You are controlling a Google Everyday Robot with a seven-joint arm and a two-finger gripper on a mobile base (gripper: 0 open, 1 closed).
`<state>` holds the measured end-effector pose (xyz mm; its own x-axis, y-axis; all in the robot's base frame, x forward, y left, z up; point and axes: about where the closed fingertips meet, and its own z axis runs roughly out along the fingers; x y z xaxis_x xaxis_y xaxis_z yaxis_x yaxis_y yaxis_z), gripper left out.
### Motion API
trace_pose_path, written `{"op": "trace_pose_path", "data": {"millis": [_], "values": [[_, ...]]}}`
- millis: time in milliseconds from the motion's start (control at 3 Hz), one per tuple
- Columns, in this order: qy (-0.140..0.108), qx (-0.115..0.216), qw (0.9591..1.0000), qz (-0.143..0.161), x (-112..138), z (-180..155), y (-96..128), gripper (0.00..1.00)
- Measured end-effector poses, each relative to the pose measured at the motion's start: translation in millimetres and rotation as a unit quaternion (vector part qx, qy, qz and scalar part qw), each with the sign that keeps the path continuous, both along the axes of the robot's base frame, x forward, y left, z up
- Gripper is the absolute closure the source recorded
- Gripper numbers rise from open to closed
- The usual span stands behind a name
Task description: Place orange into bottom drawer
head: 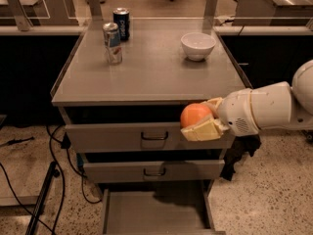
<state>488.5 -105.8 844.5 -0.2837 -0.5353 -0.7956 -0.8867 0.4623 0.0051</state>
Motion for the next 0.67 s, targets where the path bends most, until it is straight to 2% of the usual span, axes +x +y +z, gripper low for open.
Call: {"op": "trace_pose_path", "data": {"millis": [333, 667], "values": [[-0.02, -0.019, 0.9995, 0.012, -3, -35, -2, 1.0], [-0.031, -0.036, 0.9985, 0.026, 1, -106, -1, 1.0]]}}
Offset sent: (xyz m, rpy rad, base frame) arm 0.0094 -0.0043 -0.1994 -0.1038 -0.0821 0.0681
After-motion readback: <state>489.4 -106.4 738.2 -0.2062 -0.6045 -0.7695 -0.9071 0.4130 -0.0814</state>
